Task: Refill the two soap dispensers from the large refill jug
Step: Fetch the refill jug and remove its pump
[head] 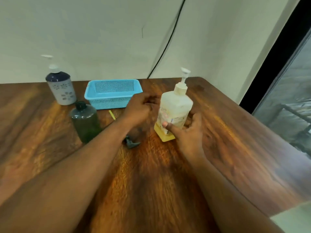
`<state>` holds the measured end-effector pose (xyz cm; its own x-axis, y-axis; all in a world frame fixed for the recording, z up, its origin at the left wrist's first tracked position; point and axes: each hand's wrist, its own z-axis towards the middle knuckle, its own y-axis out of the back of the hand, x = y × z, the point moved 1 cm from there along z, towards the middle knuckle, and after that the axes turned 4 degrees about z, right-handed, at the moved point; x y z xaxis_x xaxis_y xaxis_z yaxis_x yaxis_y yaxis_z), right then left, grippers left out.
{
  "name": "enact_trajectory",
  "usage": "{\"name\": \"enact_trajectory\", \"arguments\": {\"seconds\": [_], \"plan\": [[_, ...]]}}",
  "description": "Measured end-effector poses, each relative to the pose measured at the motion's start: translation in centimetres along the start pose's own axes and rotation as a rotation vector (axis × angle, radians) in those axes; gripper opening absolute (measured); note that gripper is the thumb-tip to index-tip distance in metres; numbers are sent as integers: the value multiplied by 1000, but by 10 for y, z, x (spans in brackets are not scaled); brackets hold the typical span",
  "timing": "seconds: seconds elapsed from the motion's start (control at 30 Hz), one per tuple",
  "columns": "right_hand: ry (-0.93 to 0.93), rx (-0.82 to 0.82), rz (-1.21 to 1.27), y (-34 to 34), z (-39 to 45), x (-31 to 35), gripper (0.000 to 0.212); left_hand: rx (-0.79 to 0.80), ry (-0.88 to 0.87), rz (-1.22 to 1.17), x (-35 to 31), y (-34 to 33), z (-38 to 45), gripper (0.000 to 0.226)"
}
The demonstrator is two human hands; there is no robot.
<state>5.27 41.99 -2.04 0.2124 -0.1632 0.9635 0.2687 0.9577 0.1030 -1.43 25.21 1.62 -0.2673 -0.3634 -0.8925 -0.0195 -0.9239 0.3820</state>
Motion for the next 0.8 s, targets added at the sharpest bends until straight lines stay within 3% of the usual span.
{"name": "enact_trajectory", "arguments": {"seconds": [0.07, 0.1, 0.17, 0.27, 0.5, 0.8], "plan": [[28, 16, -60, -11, -5, -2, 77, -19, 29, -405, -14, 5, -18, 27], [45, 30, -83, -15, -6, -4, 87, 7, 11, -493, -18, 7, -24, 22], [45, 64, -58, -21, -4, -5, 109, 61, -65, -411, -28, 10, -35, 30], [51, 150, 112, -20, 6, 2, 113, 35, -131, -145, -36, 12, -35, 57], [-39, 318, 301, -28, 23, -1, 76, 130, -83, -193, -48, 9, -16, 28], [79, 201, 151, -40, 19, -3, 80, -169, -36, -150, -45, -8, -17, 26]]}}
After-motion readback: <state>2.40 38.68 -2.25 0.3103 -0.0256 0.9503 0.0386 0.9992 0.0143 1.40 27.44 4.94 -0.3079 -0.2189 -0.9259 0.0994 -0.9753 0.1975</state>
